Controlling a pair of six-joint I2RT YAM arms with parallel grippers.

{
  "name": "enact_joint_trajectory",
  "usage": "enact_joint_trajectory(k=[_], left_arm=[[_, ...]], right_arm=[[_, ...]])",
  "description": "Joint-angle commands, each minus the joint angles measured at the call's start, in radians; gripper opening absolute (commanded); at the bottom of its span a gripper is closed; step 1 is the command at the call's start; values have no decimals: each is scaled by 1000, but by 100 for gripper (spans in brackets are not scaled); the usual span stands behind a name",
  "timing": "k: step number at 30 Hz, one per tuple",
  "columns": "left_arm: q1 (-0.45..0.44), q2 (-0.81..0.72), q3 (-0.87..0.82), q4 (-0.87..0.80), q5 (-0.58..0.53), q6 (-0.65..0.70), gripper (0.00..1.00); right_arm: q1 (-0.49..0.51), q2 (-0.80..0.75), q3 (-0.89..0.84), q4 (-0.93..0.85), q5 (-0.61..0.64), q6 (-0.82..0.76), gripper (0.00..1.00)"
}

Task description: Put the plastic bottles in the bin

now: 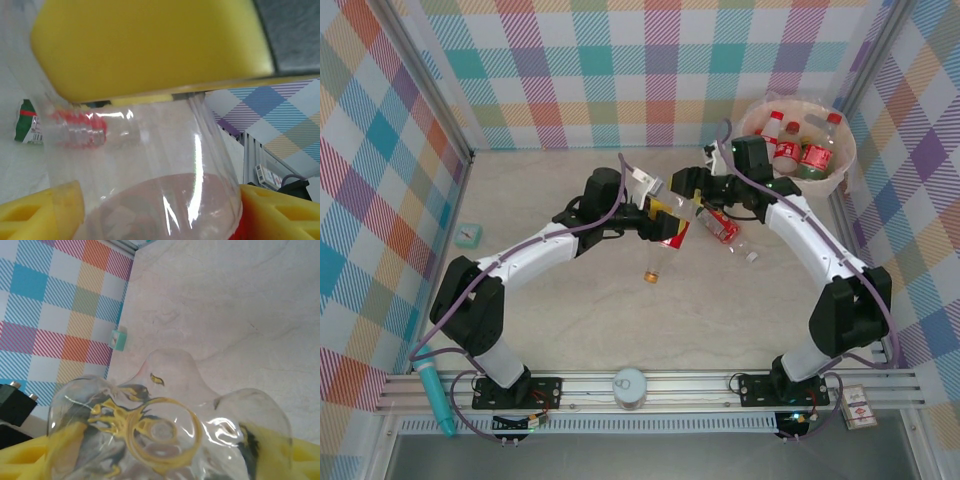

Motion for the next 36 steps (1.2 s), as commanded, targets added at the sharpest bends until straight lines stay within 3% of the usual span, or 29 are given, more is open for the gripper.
enact_joint_trajectory(k=[1,4,10,11,14,18,23,29,36], left_arm=[[-11,-57,-8,43,7,-1,88],[-2,-80,-10,6,-6,18,100],[19,-220,-60,-211,-144,106,100],[20,-243,-76,-236,-174,107,100],[20,-288,-122,-280,-236,96,100],[20,-313,-170,-272,-249,71,100],[22,-305,-185,-260,-260,72,100],[22,-270,-181,-246,-247,66,100],[22,-264,-193,-252,-261,62,100]], right_arm=[[-3,-49,58,-28,40,-17,63],[-5,-77,119,-99,108,-57,60],[-67,-134,387,-274,432,-198,58],[-81,-141,437,-290,531,-208,58],[-118,-166,535,-264,739,-255,57],[-205,-198,570,-168,873,-258,56],[-301,-202,540,-28,908,-288,56],[-304,-93,567,14,868,-428,56],[-305,-22,518,3,792,-417,56]])
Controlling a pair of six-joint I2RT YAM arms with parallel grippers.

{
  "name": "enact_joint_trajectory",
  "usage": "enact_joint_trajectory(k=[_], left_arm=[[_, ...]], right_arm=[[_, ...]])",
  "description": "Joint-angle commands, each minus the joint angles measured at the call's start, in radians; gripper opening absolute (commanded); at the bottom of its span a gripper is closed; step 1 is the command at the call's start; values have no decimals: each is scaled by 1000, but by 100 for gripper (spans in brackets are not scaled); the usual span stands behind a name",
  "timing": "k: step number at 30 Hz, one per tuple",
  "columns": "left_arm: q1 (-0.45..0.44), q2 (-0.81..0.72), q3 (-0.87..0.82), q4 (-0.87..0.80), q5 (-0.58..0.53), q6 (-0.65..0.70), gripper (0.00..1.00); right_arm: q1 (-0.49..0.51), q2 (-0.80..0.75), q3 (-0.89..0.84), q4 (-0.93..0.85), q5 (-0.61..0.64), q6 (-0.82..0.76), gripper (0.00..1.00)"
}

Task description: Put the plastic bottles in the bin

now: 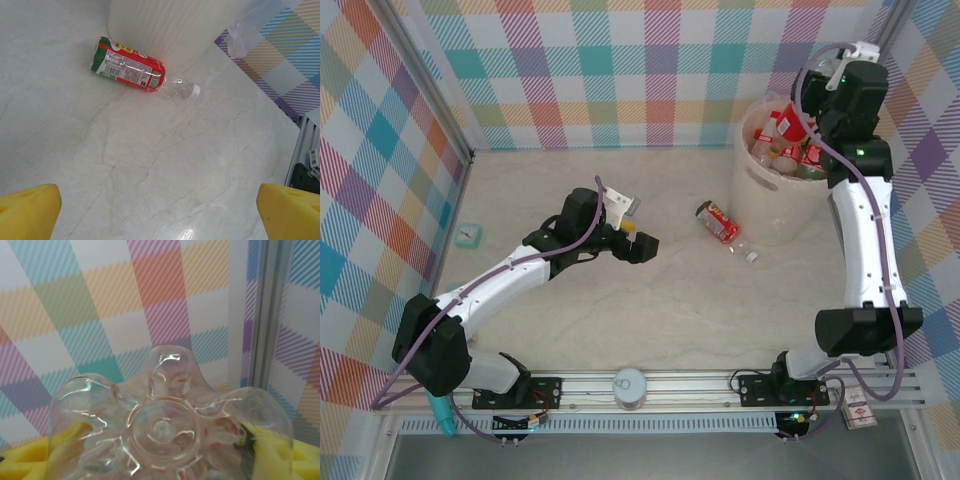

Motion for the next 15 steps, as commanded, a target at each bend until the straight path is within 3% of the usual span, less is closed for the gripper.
enact_joint_trajectory(k=[1,15], left_arm=[[9,-1,-13,10,-11,0,100],[9,46,11,11,-8,4,100]], right_arm=[[0,0,-4,36,-50,-11,56],[6,129,-128,-68,-25,2,59]])
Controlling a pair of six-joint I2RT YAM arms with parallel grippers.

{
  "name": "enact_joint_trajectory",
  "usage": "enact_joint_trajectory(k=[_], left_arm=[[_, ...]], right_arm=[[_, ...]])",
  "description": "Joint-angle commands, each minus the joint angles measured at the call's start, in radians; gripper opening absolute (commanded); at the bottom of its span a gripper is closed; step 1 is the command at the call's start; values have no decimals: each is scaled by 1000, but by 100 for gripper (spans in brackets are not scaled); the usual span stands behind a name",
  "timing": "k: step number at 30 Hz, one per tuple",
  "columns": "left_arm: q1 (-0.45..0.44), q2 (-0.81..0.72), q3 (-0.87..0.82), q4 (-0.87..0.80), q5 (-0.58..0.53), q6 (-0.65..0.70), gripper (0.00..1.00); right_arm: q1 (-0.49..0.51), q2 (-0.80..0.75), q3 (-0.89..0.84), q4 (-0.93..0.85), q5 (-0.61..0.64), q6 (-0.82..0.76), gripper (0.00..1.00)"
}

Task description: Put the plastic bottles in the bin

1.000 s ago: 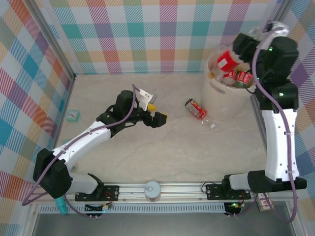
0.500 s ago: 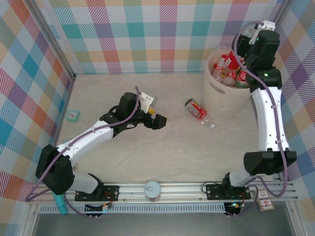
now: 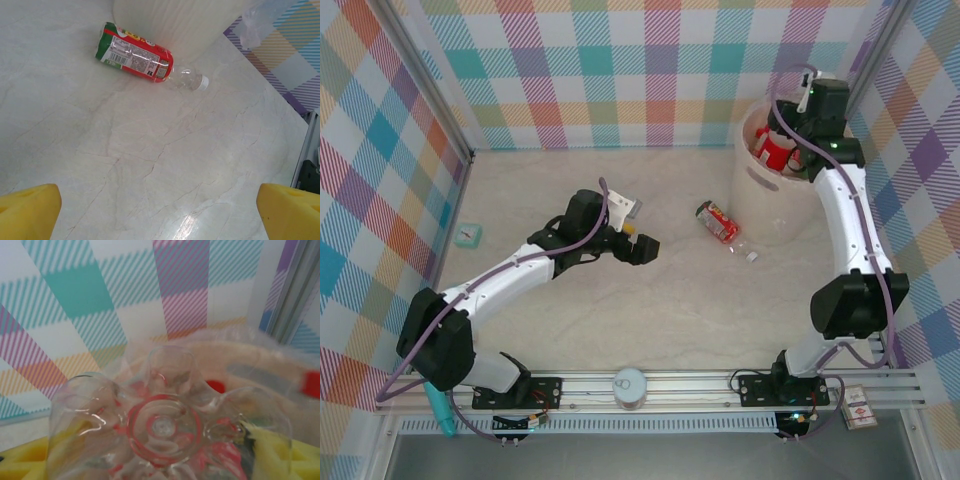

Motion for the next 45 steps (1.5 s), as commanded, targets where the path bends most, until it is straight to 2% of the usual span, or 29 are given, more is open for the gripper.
enact_joint_trajectory(k=[1,10,12,16,18,20,22,24,28,31,35,39,45], left_arm=[[9,13,20,11,0,3,100],[11,26,29,0,5,9,100],[12,22,29,-8,-1,14,100],[14,27,28,-20,-17,15,100],[14,39,37,-26,-35,-3,100],[15,67,57,-28,-70,-53,100],[20,124,93,-11,-149,-190,100],[26,203,138,26,-150,-326,100],[25,360,201,218,-79,-592,100],[23,444,251,291,-106,-706,100],[16,540,324,335,-161,-792,100],[-2,655,394,425,-138,-870,100],[-27,836,545,433,-143,-867,100]], right_arm=[[-1,27,-27,-30,29,24,60],[-10,170,72,-153,26,141,69],[-9,187,104,-176,19,141,74],[-10,171,172,-219,-16,110,91],[-9,165,243,-280,-34,88,95],[-9,147,307,-332,-45,68,99],[-7,110,350,-370,-54,54,99],[-7,60,353,-388,-61,53,99],[-4,-38,325,-442,-127,64,99],[8,-112,260,-485,-141,62,99],[8,-249,83,-454,-201,93,99],[9,-371,-74,-424,-243,134,99],[9,-484,-213,-408,-252,163,100]])
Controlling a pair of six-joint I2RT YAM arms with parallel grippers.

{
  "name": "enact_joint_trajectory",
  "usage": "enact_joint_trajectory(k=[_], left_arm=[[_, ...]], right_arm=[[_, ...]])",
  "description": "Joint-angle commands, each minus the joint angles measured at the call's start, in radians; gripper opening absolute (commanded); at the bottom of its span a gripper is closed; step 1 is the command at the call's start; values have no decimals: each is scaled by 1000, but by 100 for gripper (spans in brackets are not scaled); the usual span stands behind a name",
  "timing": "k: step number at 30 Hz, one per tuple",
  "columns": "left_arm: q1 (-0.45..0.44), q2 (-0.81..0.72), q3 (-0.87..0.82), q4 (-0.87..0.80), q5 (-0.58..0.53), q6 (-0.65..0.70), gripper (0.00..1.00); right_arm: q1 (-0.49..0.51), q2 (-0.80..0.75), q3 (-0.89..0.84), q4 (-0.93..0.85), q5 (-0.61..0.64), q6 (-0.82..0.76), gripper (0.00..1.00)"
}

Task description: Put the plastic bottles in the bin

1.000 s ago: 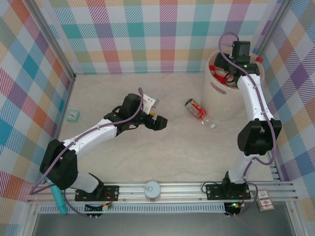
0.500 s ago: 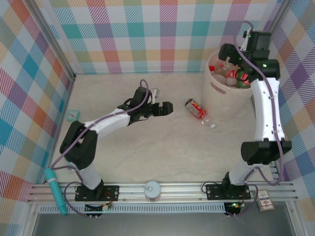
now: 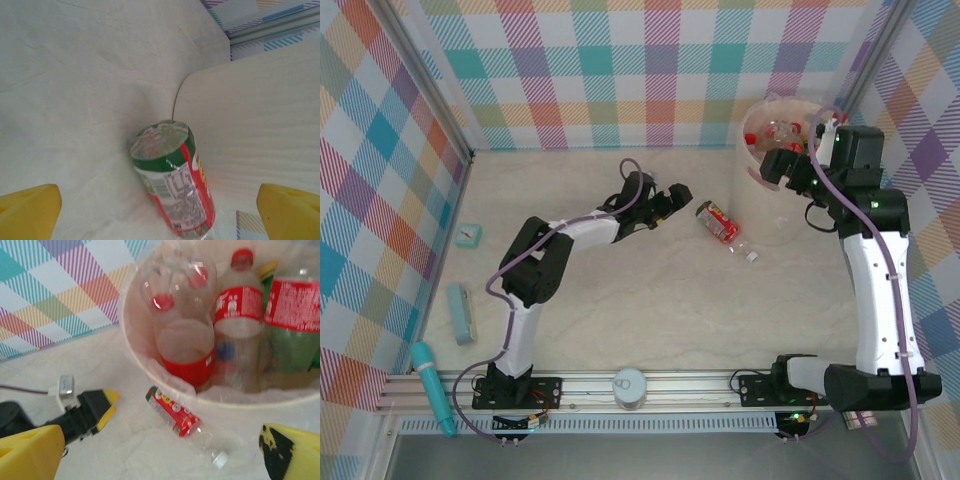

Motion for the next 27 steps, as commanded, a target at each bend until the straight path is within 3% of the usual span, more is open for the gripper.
enact_joint_trajectory(k=[1,12,19,27], left_arm=[[-17,94,82,48,4,-35,100],[-78,238,263,1,93,-56,100],[-116,284,317,-58,83,-88,99],[-120,312,333,-30,77,-130,78]], right_arm=[[4,-56,-28,15,-27,30,100],[5,-121,-64,-4,-6,9,100],[5,-140,-93,13,5,13,100],[5,-178,-118,10,0,21,100]])
